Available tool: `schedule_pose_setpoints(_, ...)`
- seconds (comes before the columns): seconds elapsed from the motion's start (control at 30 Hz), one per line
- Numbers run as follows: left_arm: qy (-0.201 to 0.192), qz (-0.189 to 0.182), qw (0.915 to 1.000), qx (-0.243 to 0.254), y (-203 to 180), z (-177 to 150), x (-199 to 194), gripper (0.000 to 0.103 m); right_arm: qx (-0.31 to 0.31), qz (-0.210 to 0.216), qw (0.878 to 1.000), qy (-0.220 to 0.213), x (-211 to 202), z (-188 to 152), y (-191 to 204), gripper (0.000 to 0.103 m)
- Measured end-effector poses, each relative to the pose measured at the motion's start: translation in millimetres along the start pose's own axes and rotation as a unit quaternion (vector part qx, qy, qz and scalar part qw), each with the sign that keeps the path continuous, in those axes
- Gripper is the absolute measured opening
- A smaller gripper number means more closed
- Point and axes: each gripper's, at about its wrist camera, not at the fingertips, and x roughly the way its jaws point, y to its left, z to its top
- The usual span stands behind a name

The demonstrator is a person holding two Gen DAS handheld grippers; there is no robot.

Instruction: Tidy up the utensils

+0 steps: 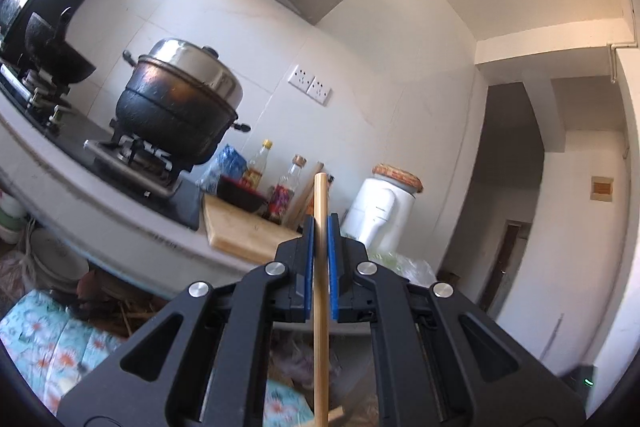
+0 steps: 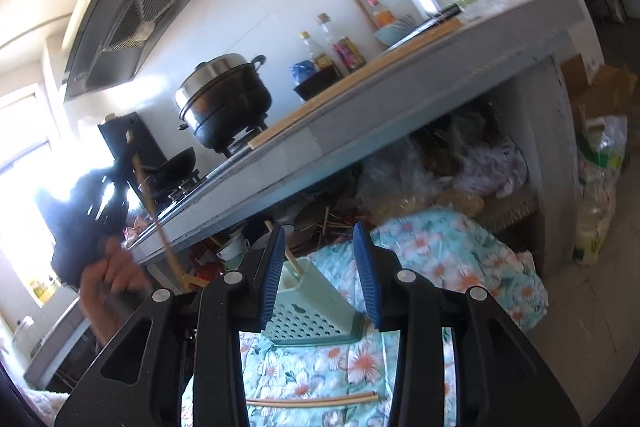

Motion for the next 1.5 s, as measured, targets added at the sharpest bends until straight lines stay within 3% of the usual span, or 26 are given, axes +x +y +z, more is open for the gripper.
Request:
schedule_pose_setpoints(0.1,-0.004,0.023,0.9995,0.022,-0.5,-12.8,30.3,0.005,0.008,-0.012,1.0,0.002,-3.1,-4.2,-13.4,0.035)
schedule_pose_setpoints(0.33,0.026,0.079,0.9921,0.094,7.7,-58.5,76.1,0.005,0.035,-0.029,0.999,0.013,-0.3,-9.4,-44.3,0.035)
schedule_pose_setpoints(0.5,0.035,0.091,0.9861,0.134,9.7,-79.7,82.3,0.005,0.046,-0.034,0.998,0.016,4.0,-13.1,-55.6,0.035)
schedule_pose_setpoints(0.8,0.058,0.096,0.982,0.152,14.9,-99.2,68.5,0.007,0.055,-0.034,0.998,0.019,2.5,-17.4,-61.0,0.035)
schedule_pose_setpoints(0.9,0.067,0.108,0.9812,0.146,16.8,-96.8,52.6,0.039,0.056,-0.035,0.998,0.018,-1.3,-18.6,-60.6,0.035)
schedule_pose_setpoints(0.97,0.065,0.106,0.9816,0.144,16.2,-93.6,37.5,0.045,0.056,-0.034,0.998,0.019,-4.6,-20.4,-59.6,0.035)
schedule_pose_setpoints(1.03,0.068,0.111,0.9795,0.154,12.6,-88.5,18.5,0.061,0.057,-0.033,0.998,0.023,-6.8,-23.7,-58.0,0.035)
schedule_pose_setpoints(1.17,0.077,0.108,0.9782,0.16,6.8,-78.9,-22.3,0.072,0.059,-0.029,0.997,0.044,-5.8,-35.8,-52.5,0.035)
schedule_pose_setpoints(1.3,0.12,0.099,0.974,0.165,7.4,-77.7,-67.3,0.08,0.06,-0.034,0.992,0.101,4.7,-62.3,-45.9,0.036)
schedule_pose_setpoints(1.4,0.182,0.102,0.9625,0.173,13.1,-91.1,-89.0,0.083,0.07,-0.04,0.984,0.158,17.5,-94.3,-43.0,0.042)
schedule_pose_setpoints(1.5,0.254,0.12,0.9422,0.183,25.7,-115.9,-110.8,0.083,0.084,-0.04,0.973,0.212,28.6,-129.7,-38.6,0.043)
